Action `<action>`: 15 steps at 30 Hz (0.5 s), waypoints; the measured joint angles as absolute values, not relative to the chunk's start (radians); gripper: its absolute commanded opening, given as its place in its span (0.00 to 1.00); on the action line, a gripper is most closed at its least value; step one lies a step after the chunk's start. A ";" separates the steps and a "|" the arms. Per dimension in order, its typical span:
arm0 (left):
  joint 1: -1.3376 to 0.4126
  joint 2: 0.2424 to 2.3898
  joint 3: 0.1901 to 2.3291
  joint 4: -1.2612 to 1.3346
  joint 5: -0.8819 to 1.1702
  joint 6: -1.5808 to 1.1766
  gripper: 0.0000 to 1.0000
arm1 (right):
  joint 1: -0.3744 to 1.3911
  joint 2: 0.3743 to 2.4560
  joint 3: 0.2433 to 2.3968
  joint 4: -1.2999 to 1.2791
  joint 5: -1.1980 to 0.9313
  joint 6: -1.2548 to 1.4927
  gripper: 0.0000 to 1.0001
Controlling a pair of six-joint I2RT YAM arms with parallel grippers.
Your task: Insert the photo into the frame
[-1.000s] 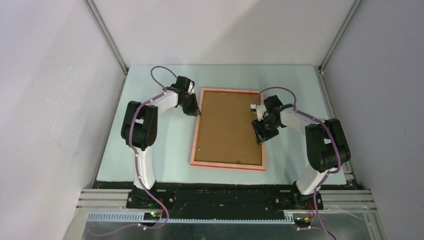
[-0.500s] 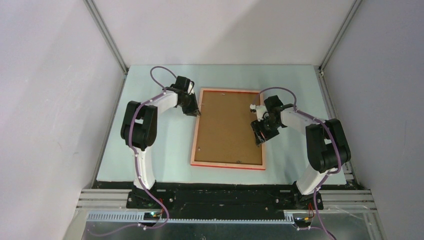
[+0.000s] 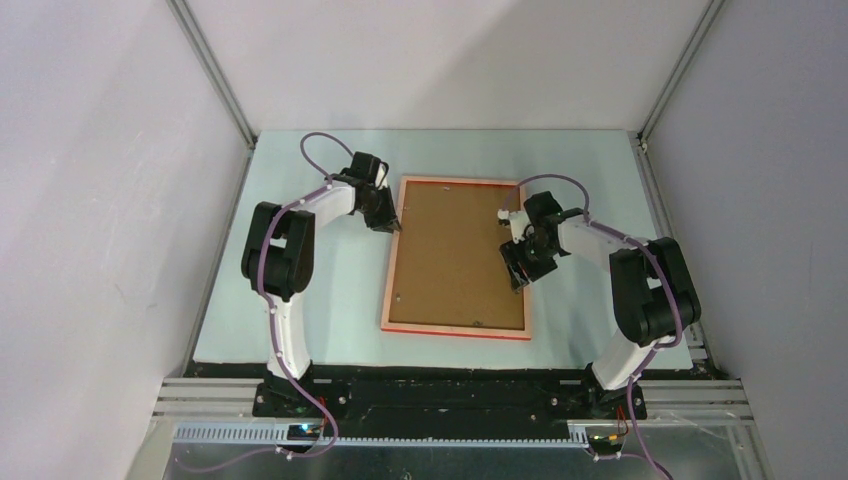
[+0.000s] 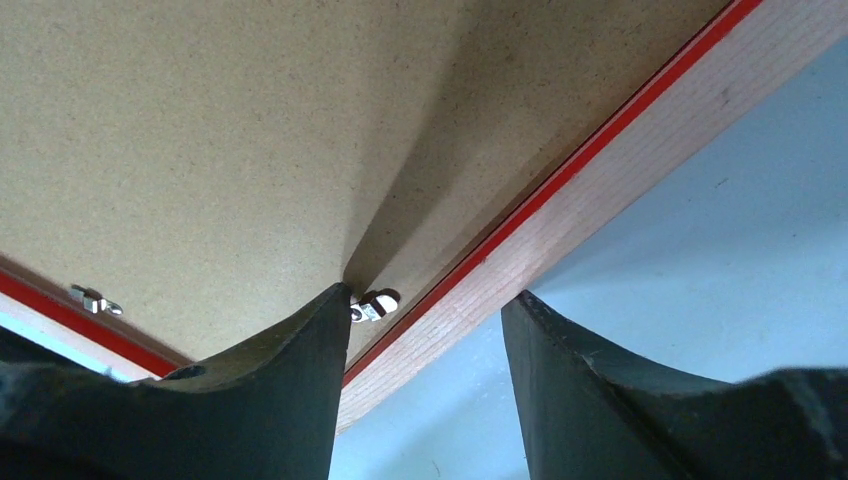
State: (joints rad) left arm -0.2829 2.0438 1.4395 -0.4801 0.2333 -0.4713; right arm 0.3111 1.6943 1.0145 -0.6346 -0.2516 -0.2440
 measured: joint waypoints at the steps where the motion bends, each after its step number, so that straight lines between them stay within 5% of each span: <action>1: -0.283 2.044 1.439 -0.480 0.234 -0.471 0.00 | 0.314 1.694 1.015 -0.635 -0.244 -0.243 0.59; 15: -0.281 2.041 1.435 -0.478 0.236 -0.471 0.00 | 0.299 1.695 1.015 -0.639 -0.254 -0.254 0.51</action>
